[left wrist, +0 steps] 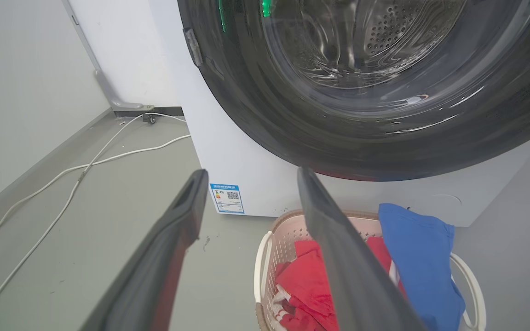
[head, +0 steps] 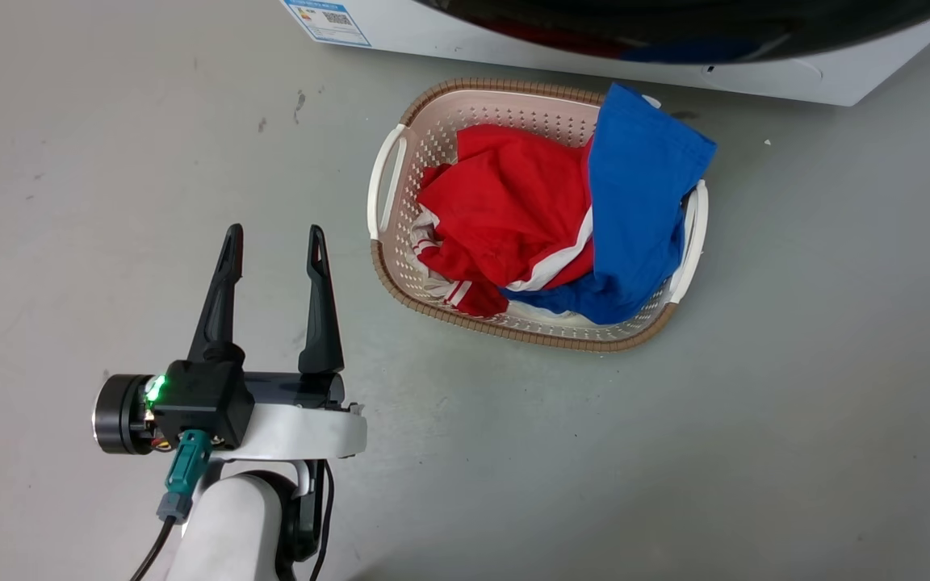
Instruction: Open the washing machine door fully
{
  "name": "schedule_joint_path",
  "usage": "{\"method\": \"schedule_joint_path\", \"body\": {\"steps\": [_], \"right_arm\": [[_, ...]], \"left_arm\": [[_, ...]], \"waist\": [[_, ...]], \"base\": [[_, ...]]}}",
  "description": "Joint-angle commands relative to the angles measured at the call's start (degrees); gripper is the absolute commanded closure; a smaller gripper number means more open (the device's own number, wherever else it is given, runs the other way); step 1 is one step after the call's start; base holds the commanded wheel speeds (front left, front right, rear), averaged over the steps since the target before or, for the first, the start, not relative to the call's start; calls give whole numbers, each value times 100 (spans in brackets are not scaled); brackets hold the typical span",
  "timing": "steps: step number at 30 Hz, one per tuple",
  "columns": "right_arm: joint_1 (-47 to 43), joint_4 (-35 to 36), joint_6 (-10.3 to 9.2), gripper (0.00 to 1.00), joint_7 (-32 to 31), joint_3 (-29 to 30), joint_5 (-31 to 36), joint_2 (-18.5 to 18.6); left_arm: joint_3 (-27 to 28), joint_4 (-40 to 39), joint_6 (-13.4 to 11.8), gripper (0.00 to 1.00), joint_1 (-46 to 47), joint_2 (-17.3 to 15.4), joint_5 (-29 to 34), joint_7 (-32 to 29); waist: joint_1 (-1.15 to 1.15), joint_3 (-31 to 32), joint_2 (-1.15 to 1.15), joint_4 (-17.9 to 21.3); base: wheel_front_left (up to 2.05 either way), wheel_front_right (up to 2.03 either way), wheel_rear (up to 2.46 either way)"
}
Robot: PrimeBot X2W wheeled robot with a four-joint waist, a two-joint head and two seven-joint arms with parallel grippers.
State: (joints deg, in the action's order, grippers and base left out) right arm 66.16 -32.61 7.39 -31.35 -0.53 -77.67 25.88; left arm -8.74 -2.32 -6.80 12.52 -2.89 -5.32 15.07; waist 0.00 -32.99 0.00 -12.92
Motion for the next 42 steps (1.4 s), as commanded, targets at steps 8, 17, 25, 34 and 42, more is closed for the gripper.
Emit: {"method": "schedule_joint_path", "body": {"steps": [8,17,25,34,42], "right_arm": [[-597,356,18,100,-530,-312,-237,-282],[-1278,1012,18,100,-696,-422,-426,-292],[-2249,1965,18,100,-865,-640,-722,-470],[-3131,2811,18,100,-870,-850,-893,-604],[-3837,3239,18,100,-765,-1082,-951,-744]], "left_arm": [[62,50,16,0,-16,1,19,16],[108,77,59,0,-87,2,65,16],[176,104,108,0,-172,0,120,16],[168,156,125,0,-268,0,123,16],[156,214,136,0,-376,1,171,16]], "waist": [[0,171,0,69],[0,379,0,211],[0,609,0,290],[0,819,0,317],[0,1102,0,269]], "base": [[0,0,0],[0,0,0],[0,0,0],[0,0,0],[0,0,0]]}}
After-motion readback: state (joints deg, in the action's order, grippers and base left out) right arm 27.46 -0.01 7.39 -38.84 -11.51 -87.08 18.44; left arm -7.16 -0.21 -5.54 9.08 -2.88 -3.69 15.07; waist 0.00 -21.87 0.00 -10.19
